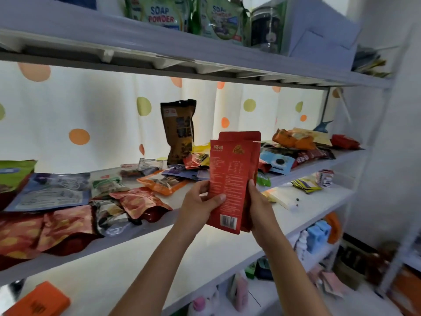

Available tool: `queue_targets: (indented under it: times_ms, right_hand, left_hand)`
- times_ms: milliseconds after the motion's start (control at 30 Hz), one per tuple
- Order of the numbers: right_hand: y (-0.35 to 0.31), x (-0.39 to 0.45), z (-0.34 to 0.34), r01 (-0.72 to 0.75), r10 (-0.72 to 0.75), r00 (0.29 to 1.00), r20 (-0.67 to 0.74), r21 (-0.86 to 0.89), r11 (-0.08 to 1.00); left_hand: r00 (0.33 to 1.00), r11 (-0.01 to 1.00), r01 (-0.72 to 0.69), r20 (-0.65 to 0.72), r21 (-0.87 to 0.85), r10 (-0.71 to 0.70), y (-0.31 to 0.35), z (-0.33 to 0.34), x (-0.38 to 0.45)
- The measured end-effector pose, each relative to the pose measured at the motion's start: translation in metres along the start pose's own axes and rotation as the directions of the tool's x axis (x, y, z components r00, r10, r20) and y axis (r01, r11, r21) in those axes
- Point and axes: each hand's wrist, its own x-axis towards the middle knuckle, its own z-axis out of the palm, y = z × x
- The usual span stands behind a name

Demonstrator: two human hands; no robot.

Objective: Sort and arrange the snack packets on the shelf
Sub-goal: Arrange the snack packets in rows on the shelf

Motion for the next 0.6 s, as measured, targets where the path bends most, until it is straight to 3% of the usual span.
queue_targets:
  times_ms: [233,600]
  right_hand:
    - [0.044,-0.017,-0.014,-0.093,0.070,0.961,-0.267,-0.075,0.993]
    - [0.092,-0.062,-0.057,-0.288,0.222,0.903,-0.367,-0.136,0.948]
  left_hand:
    - [0.993,0.993,0.107,0.048,-0.055,-0.105,-0.030,0.031,-0.027]
    - [0.948,0.946,0.313,-0.025,-0.085,-0.316,-0.093,0.064,-0.061]
